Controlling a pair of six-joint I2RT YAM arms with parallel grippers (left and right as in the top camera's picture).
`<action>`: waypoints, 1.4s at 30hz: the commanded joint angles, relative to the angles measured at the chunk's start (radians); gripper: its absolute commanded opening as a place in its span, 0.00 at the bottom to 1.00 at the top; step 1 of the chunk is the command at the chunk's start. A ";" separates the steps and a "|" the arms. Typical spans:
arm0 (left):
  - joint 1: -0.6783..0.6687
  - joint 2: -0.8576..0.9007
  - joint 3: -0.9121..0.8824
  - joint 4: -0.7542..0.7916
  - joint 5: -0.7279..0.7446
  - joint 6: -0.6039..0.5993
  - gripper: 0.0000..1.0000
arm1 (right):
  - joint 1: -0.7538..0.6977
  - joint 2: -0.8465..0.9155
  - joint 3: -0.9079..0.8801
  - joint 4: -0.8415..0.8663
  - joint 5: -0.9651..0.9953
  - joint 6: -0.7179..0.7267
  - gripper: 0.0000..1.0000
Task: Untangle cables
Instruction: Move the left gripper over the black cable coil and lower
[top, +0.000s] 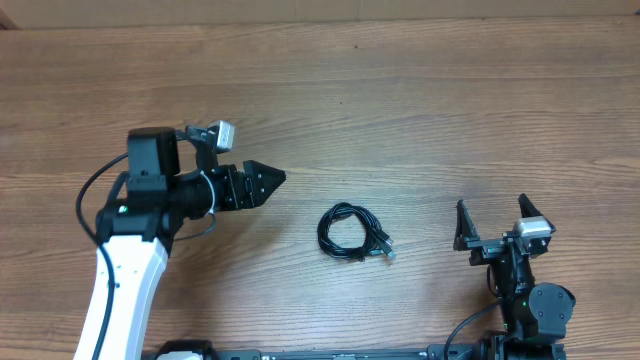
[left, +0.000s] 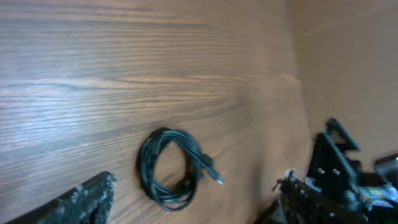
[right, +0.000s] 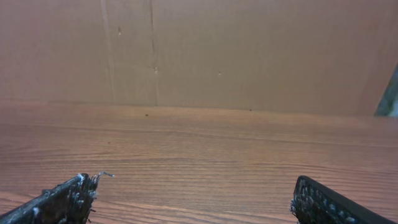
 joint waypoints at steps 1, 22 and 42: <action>-0.074 0.020 0.017 -0.021 -0.209 0.003 0.78 | -0.006 -0.008 -0.011 0.005 -0.002 -0.008 1.00; -0.710 0.306 0.017 0.064 -0.884 -0.166 0.78 | -0.006 -0.008 -0.011 0.005 -0.002 -0.008 1.00; -0.695 0.540 0.024 0.142 -0.934 -0.162 0.04 | -0.006 -0.008 -0.011 0.005 -0.002 -0.008 1.00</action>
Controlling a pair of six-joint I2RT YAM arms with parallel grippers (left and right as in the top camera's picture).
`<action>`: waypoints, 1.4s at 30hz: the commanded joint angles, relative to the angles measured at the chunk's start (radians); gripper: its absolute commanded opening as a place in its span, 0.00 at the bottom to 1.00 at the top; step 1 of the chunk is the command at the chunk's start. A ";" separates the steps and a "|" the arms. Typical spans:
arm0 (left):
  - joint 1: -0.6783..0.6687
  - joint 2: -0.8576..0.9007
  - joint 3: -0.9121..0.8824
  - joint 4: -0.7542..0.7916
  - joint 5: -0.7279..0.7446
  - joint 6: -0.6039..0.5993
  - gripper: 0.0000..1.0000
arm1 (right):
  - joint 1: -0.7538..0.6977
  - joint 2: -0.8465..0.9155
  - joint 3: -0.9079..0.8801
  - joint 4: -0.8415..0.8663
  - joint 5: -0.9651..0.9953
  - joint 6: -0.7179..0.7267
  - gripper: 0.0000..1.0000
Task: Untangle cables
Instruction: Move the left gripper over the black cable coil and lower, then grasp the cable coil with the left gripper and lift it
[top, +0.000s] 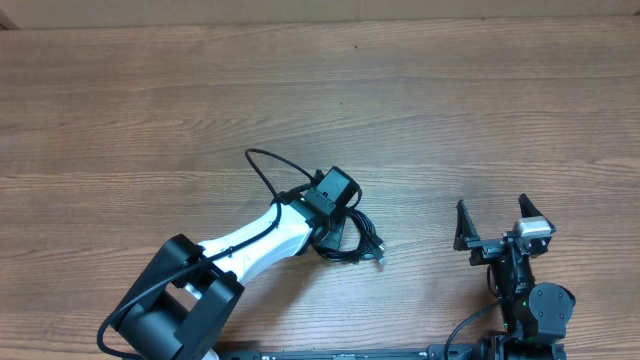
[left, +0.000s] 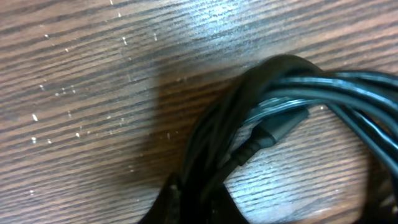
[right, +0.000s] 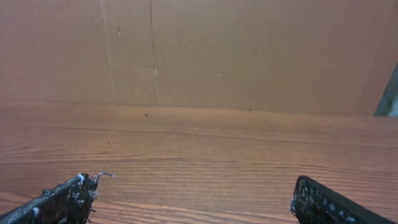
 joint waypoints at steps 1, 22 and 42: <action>0.021 0.005 0.031 0.000 -0.097 -0.004 0.04 | -0.006 -0.008 -0.011 0.006 -0.002 -0.008 1.00; 0.183 0.003 0.262 -0.152 0.072 -0.107 0.75 | -0.006 -0.008 -0.011 0.005 -0.002 -0.008 1.00; 0.183 0.005 0.262 0.073 -0.019 0.935 0.77 | -0.006 -0.008 -0.011 0.005 -0.002 -0.008 1.00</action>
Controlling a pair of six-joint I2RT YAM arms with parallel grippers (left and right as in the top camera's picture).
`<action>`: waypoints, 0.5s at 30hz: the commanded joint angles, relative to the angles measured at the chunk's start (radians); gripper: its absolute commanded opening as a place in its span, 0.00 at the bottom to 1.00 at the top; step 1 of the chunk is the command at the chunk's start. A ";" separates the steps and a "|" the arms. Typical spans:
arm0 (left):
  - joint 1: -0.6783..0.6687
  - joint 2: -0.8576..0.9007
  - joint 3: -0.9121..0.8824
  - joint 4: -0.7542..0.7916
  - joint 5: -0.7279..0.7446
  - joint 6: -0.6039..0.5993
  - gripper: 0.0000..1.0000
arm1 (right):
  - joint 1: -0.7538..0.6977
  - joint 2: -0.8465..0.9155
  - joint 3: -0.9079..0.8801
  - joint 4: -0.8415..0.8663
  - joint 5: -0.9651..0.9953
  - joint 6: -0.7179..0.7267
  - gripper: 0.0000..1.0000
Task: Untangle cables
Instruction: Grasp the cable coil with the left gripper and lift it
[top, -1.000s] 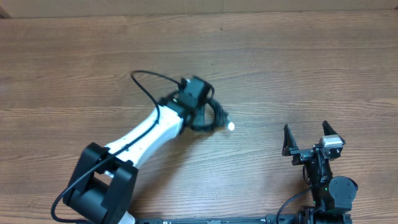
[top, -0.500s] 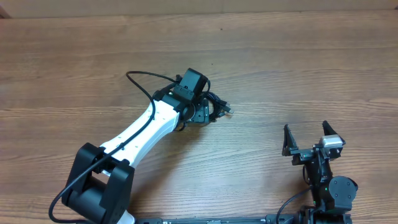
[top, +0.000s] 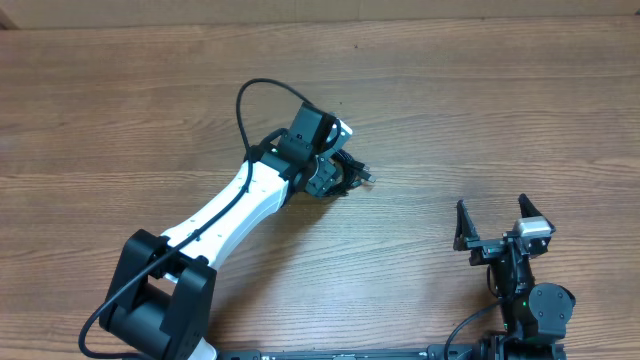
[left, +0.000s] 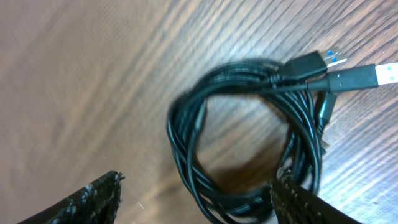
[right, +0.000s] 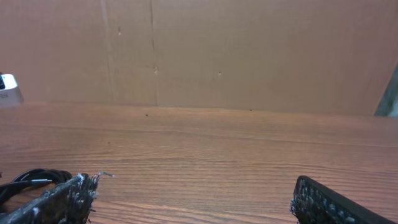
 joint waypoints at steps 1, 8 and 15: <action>-0.001 0.002 0.011 0.050 -0.009 0.220 0.77 | -0.006 -0.008 -0.011 0.005 -0.002 -0.007 1.00; 0.011 0.062 0.011 0.171 0.023 0.236 0.71 | -0.006 -0.008 -0.011 0.005 -0.002 -0.007 1.00; 0.019 0.159 0.011 0.241 0.027 0.312 0.66 | -0.006 -0.008 -0.011 0.005 -0.002 -0.007 1.00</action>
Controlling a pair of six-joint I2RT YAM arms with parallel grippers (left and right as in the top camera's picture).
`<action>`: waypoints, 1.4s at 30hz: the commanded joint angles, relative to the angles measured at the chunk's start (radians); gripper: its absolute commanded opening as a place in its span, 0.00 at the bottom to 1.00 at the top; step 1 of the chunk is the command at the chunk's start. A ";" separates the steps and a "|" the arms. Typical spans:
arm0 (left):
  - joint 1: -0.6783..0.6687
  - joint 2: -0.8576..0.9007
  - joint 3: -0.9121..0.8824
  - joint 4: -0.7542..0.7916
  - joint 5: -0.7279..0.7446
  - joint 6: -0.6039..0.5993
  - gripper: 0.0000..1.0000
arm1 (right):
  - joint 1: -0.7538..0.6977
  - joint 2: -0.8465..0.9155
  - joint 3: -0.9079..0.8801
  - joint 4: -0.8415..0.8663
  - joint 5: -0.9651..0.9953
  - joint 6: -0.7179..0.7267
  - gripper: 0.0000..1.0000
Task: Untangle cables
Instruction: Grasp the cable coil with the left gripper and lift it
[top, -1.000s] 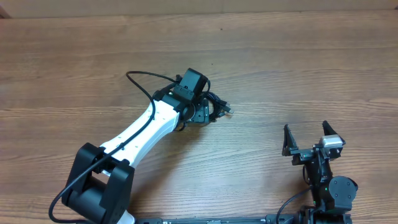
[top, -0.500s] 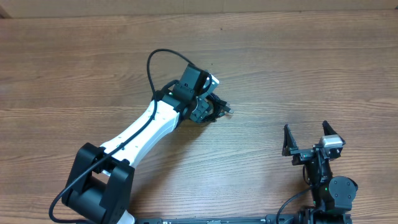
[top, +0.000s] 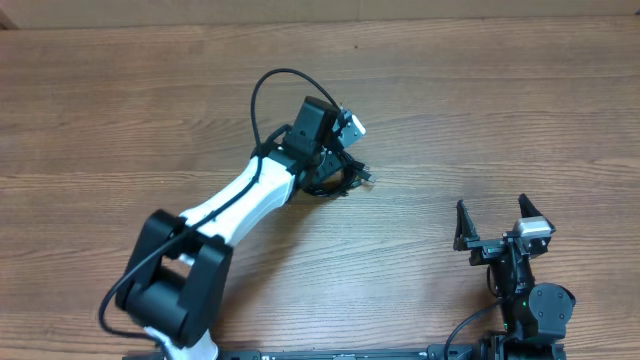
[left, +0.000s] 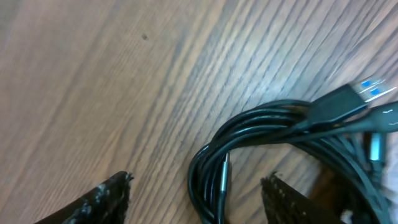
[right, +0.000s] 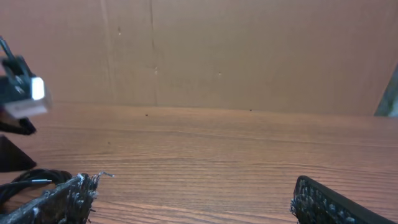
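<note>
A coil of tangled black cables (top: 352, 181) lies on the wooden table, right of centre. In the left wrist view the coil (left: 273, 134) fills the lower right, with a blue-tipped USB plug (left: 348, 99) sticking out. My left gripper (left: 198, 198) is open, low over the coil (top: 332, 172), and the coil's left edge runs between its fingers. My right gripper (top: 492, 207) rests open near the front right with nothing in it (right: 193, 202). A bit of the coil (right: 25, 179) shows at the left of the right wrist view.
Wooden table (top: 500, 100) all around. A brown cardboard wall (right: 249, 50) stands along the table's far edge. The left arm's white link (top: 235, 205) slants from the front left to the coil. The left wrist camera (right: 22, 93) shows at the right wrist view's left edge.
My left wrist has turned and shifted slightly right over the coil. The fingers now straddle the coil's left edge instead of framing the whole coil. The coil and right arm have not moved.
First my left gripper hovered at the table's left and the coil lay near the front centre. Then the gripper was down on the coil there. Later the coil lay farther back with the gripper open above it, and now the gripper is lower on its edge.
</note>
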 joint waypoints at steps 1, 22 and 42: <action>0.007 0.070 0.011 0.036 0.017 0.080 0.65 | -0.006 -0.008 -0.011 0.005 -0.002 -0.008 1.00; 0.007 0.213 0.011 0.156 0.038 -0.035 0.04 | -0.006 -0.008 -0.011 0.005 -0.002 -0.008 1.00; 0.006 -0.071 0.031 -0.301 0.109 -0.762 0.58 | -0.006 -0.008 -0.011 0.005 -0.002 -0.008 1.00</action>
